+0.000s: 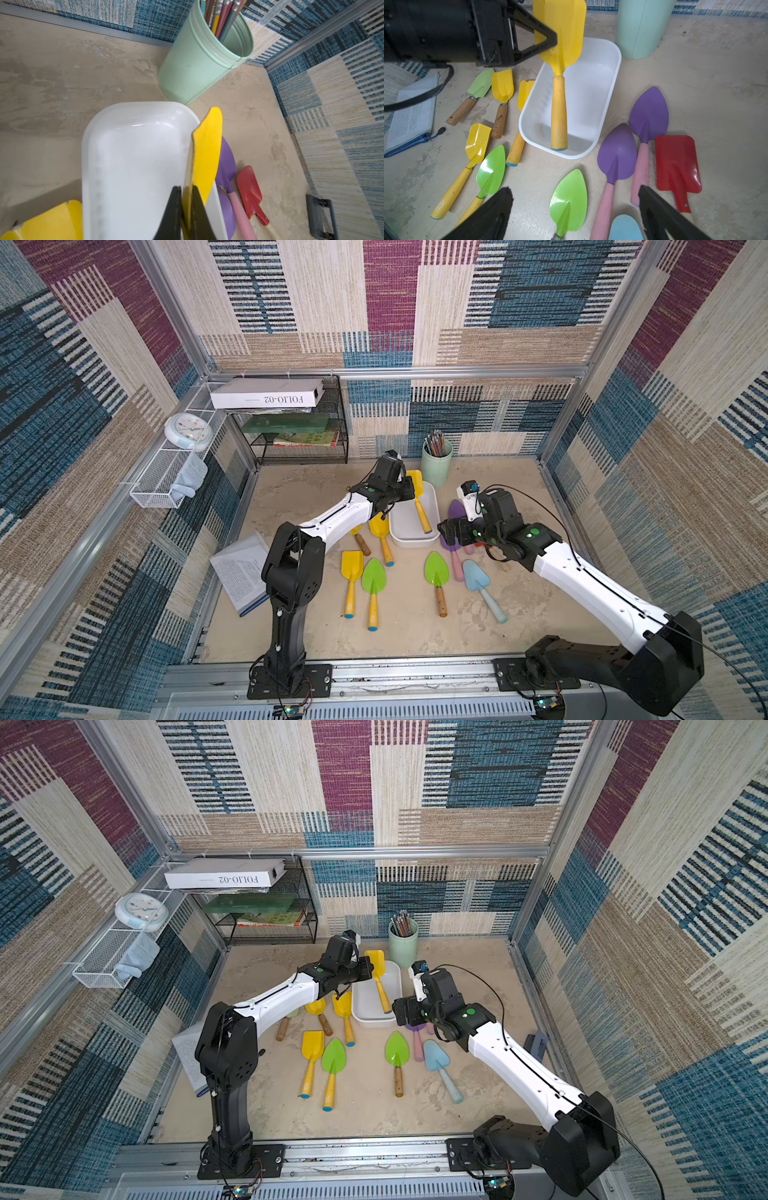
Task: Put the shovel into the storage box
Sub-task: Pick up the shovel from the center of the board, then place the shovel in the storage box.
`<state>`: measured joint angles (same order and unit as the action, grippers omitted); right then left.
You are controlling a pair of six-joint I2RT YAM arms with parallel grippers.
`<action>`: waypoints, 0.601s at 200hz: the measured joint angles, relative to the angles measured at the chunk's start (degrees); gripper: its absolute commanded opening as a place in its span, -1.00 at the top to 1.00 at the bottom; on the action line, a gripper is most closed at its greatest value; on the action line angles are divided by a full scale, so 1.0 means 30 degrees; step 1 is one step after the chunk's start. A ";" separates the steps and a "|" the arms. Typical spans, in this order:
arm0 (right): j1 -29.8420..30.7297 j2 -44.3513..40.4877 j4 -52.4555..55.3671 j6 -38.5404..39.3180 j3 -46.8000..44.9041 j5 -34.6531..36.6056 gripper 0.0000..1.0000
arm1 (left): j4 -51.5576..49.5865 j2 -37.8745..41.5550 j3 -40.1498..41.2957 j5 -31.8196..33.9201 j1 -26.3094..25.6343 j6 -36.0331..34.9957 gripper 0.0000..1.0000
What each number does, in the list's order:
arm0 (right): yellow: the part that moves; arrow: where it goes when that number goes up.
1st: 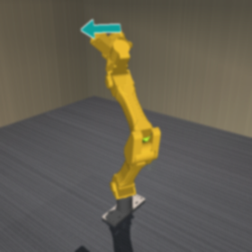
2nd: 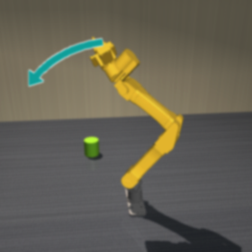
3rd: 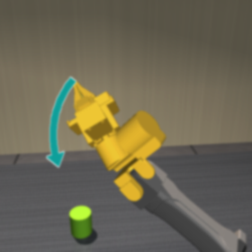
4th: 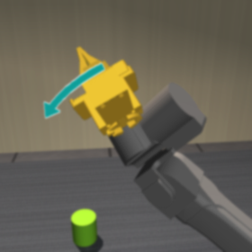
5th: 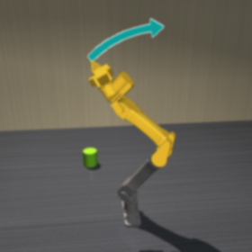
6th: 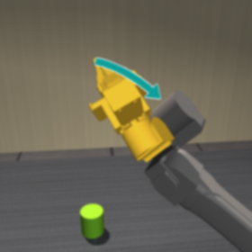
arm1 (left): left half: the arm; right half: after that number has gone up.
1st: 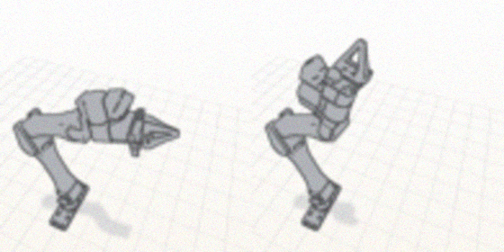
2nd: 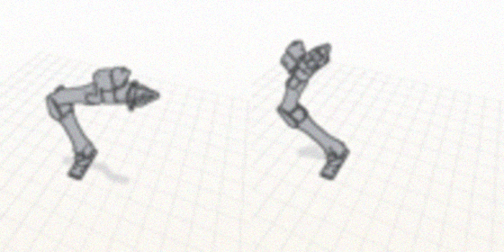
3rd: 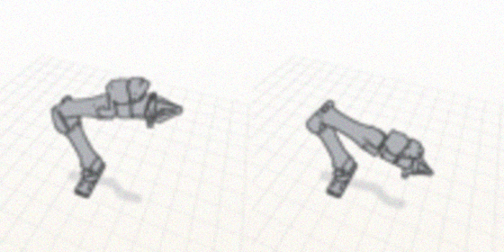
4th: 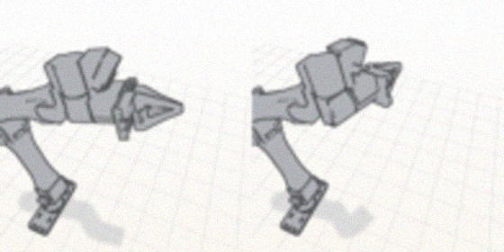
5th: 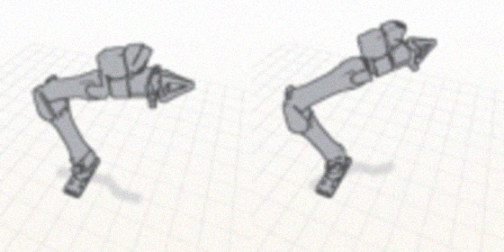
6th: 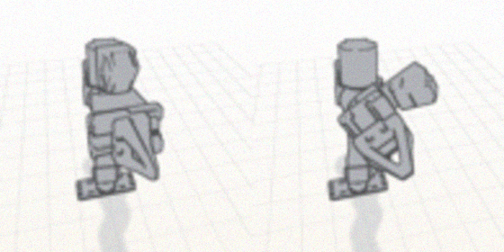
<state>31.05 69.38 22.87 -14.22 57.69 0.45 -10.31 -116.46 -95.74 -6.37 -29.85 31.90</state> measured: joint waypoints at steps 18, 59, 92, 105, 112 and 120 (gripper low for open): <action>0.0000 -0.0648 0.0007 0.0029 -0.0386 0.0233 -0.98 | -0.0335 -0.1035 -0.1435 -0.0787 0.0517 -0.0444 1.00; -0.0007 -0.1202 0.0211 0.0175 -0.0809 0.0532 -0.97 | -0.1472 -0.2929 -0.4495 -0.2149 0.0670 -0.1413 1.00; -0.0015 -0.1384 0.0364 0.0342 -0.1151 0.0794 -0.96 | -0.2288 -0.3934 -0.5377 -0.2703 0.0670 -0.1931 1.00; -0.0015 -0.1472 0.0372 0.0372 -0.1333 0.0874 -0.95 | -0.2535 -0.4189 -0.5370 -0.2798 0.0670 -0.2062 1.00; -0.0022 -0.1523 0.0379 0.0415 -0.1413 0.0925 -0.95 | -0.2601 -0.4328 -0.5348 -0.2812 0.0670 -0.2135 1.00; -0.0036 -0.1581 0.0386 0.0423 -0.1494 0.0991 -0.95 | -0.2594 -0.4459 -0.5253 -0.2863 0.0663 -0.2135 1.00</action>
<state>30.94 64.64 24.03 -12.95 53.21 3.42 -18.09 -129.84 -111.50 -14.96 -27.86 25.50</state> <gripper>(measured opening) 0.976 0.061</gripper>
